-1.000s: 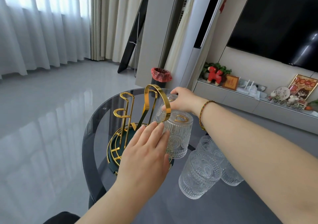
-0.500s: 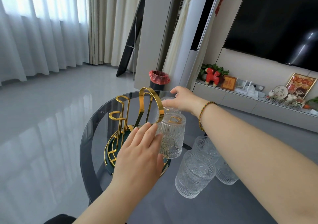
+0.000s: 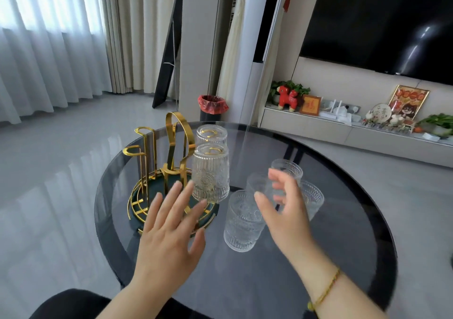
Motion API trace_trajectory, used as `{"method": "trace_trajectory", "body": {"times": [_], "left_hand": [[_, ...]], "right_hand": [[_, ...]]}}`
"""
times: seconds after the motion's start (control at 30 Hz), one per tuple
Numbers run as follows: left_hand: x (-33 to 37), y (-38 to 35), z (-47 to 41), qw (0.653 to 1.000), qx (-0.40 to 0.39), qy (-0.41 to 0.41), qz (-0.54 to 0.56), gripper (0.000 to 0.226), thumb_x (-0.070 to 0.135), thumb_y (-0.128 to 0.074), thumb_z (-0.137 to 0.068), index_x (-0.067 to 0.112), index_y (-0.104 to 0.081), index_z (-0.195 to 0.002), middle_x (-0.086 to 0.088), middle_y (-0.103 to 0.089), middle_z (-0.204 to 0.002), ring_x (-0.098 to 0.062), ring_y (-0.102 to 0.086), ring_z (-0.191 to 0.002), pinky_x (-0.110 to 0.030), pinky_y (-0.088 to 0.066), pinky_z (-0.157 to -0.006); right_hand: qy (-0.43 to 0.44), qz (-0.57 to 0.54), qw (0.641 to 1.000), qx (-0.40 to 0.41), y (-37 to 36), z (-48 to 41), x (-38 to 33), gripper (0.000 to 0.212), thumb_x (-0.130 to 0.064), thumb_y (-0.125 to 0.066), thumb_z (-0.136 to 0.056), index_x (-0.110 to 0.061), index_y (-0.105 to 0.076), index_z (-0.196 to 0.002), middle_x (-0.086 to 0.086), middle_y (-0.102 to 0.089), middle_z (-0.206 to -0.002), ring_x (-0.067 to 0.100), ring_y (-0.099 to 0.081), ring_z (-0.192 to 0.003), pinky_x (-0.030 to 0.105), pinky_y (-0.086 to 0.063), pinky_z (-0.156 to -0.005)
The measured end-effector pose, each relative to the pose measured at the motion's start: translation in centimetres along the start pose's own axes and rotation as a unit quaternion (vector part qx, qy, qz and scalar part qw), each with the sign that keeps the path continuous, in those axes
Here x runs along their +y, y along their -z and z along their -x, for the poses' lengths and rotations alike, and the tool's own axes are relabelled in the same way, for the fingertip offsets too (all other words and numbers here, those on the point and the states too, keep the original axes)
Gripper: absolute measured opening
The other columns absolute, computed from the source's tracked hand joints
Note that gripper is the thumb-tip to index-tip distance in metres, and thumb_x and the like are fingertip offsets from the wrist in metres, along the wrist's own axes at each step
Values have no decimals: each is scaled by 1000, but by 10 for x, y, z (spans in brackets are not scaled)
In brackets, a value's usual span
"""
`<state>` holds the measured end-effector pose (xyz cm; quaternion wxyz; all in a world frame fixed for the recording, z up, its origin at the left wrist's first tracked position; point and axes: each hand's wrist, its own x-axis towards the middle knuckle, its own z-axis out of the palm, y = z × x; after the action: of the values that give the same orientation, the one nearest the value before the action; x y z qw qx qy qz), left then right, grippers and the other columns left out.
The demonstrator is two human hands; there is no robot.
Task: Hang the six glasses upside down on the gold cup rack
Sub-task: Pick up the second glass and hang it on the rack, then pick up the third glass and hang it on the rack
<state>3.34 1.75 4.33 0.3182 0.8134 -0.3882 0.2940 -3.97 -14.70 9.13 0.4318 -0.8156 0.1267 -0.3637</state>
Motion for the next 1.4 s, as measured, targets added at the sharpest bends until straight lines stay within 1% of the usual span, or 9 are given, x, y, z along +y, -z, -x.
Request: {"method": "trace_trajectory", "body": {"times": [0.23, 0.43, 0.53, 0.63, 0.8, 0.9, 1.03, 1.2, 1.4], "left_hand": [[8, -27, 42, 990, -134, -6, -40, 27, 24, -62, -69, 12, -70, -92, -12, -69, -107, -29, -62, -103, -27, -20, -103], [8, -30, 43, 970, -237, -15, -56, 45, 34, -90, -37, 27, -73, -78, 11, -74, -80, -7, -70, -74, -25, -55, -56], [7, -29, 44, 965, -257, 4, -47, 41, 33, -89, -42, 28, -73, -80, 11, -73, -83, -7, -69, -77, -25, -56, -60], [7, -29, 46, 959, -280, 30, -15, 36, 31, -69, -76, 26, -62, -111, 6, -63, -118, -11, -55, -113, -29, -44, -94], [1, -35, 48, 963, -266, 43, -3, 39, 39, -36, -94, 34, -34, -133, 16, -32, -143, -2, -22, -133, -23, -15, -110], [3, -29, 47, 967, -247, 59, -4, 37, 29, -56, -87, 26, -50, -124, 7, -50, -132, -11, -42, -124, -29, -32, -104], [-1, -18, 45, 982, -182, 44, -8, 41, 7, -87, -50, 15, -70, -87, -2, -73, -87, -21, -69, -82, -40, -56, -66], [-19, -7, 40, 990, -118, 74, -21, 26, 5, -78, -62, 8, -69, -86, -10, -71, -88, -30, -67, -84, -47, -53, -69], [-32, -3, 29, 989, -95, 112, -35, 45, -8, -85, -48, 4, -68, -88, -18, -70, -93, -42, -64, -92, -58, -48, -75]], "right_hand": [[-176, -2, 984, 18, -23, 62, 62, 57, -18, -70, -70, -30, -36, -114, 0, -45, -121, 14, -43, -109, 22, -33, -89], [-203, 157, 965, -53, -41, 57, 73, 100, -48, -69, -63, -18, -10, -138, 2, -37, -141, 21, -32, -128, 32, -20, -107], [-214, 202, 955, -45, -50, 50, 71, 107, -54, -66, -63, -15, -2, -139, 4, -36, -142, 21, -31, -129, 33, -11, -109], [-220, 224, 949, -32, -54, 45, 74, 103, -53, -66, -63, -13, -7, -137, 7, -43, -136, 21, -34, -126, 33, -11, -107], [-222, 218, 950, -14, -53, 44, 75, 80, -47, -70, -60, -13, -31, -120, 9, -55, -118, 27, -42, -115, 36, -24, -104], [-222, 187, 957, -24, -51, 46, 75, 78, -45, -73, -56, -13, -34, -116, 8, -51, -116, 26, -41, -113, 38, -33, -101], [-202, 84, 974, -57, -45, 51, 73, 77, -38, -77, -52, -21, -34, -114, -4, -40, -107, 17, -43, -107, 26, -40, -85], [-169, -80, 981, -56, -33, 57, 59, 55, -31, -68, -48, -37, -39, -94, -9, -54, -107, 4, -53, -101, 3, -41, -70], [-82, -133, 983, -96, -4, 25, 22, 74, -35, -64, -47, -19, -43, -116, -5, -59, -115, -2, -55, -105, 10, -41, -87]]}}
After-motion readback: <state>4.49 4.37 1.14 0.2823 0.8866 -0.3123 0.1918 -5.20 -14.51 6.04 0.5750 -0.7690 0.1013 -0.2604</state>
